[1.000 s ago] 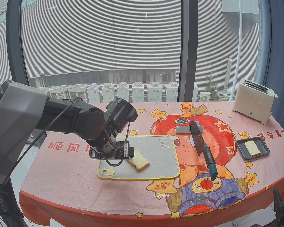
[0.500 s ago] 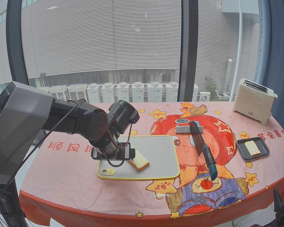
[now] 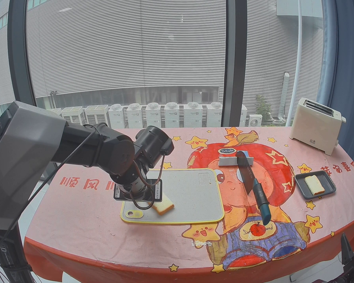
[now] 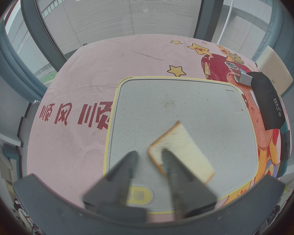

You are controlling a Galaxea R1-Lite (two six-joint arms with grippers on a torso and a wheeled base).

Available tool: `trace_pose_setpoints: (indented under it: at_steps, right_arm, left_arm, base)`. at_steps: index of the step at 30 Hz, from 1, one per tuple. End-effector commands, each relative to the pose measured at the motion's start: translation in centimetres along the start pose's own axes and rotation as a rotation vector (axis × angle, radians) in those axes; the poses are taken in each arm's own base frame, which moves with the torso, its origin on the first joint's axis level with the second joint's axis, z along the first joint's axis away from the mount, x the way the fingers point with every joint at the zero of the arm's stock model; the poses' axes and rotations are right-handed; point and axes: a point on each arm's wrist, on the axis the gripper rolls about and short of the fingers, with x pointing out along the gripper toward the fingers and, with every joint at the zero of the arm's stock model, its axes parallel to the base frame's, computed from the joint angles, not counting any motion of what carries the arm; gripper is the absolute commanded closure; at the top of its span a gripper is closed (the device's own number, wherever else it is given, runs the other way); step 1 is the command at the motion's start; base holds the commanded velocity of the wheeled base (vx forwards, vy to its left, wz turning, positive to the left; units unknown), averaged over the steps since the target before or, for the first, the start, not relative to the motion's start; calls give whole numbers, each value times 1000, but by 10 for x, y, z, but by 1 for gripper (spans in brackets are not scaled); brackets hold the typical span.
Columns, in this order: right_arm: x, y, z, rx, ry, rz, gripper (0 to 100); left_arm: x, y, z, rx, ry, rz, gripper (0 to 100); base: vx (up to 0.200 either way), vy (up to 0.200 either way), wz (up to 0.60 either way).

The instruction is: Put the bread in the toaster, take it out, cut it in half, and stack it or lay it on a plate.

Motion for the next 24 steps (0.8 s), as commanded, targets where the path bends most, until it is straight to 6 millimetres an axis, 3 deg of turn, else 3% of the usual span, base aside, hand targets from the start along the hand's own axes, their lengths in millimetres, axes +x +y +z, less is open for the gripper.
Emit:
trace_pose_setpoints:
  at_steps: [1,15,24]
  right_arm:
    - [0,0,-5,0,1,1,0]
    - [0,0,-5,-2,0,1,0]
    - [0,0,-5,0,0,1,0]
  left_arm:
    - [-3,0,2,-4,-8,-3,100]
    - [-6,1,3,-6,-18,-4,100]
    - [-38,10,2,-15,-68,-35,100]
  base:
    - [0,0,0]
    - [0,0,0]
    - [0,0,0]
